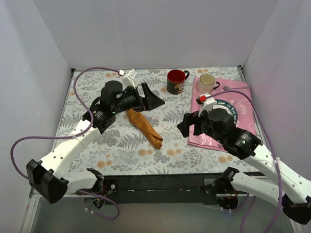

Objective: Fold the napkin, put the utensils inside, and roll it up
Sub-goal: Roll the napkin with the utensil

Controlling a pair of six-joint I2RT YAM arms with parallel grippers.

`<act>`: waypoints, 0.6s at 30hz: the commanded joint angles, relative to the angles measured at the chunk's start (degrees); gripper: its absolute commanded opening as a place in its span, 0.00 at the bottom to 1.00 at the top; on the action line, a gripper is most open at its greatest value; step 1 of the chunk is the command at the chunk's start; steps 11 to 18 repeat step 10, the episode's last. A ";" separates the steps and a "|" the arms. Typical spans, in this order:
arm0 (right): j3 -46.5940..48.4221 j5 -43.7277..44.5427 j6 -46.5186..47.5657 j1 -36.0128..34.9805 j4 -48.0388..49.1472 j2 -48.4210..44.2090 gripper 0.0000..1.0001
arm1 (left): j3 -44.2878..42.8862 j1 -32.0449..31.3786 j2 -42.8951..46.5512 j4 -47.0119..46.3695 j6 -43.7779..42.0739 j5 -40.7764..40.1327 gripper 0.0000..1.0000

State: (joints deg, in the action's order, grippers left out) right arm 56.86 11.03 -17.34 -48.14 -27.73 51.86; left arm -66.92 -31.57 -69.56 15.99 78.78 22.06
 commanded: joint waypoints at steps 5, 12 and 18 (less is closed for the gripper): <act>-15.53 1.98 -8.15 -0.11 8.38 -14.92 0.99 | 6.70 -7.97 6.63 -10.36 3.04 -8.08 0.97; -15.91 2.32 -6.83 -0.03 9.71 -20.38 0.99 | 8.82 -8.33 7.33 -11.07 3.92 -9.84 0.98; -15.91 2.32 -6.83 -0.03 9.71 -20.38 0.99 | 8.82 -8.33 7.33 -11.07 3.92 -9.84 0.98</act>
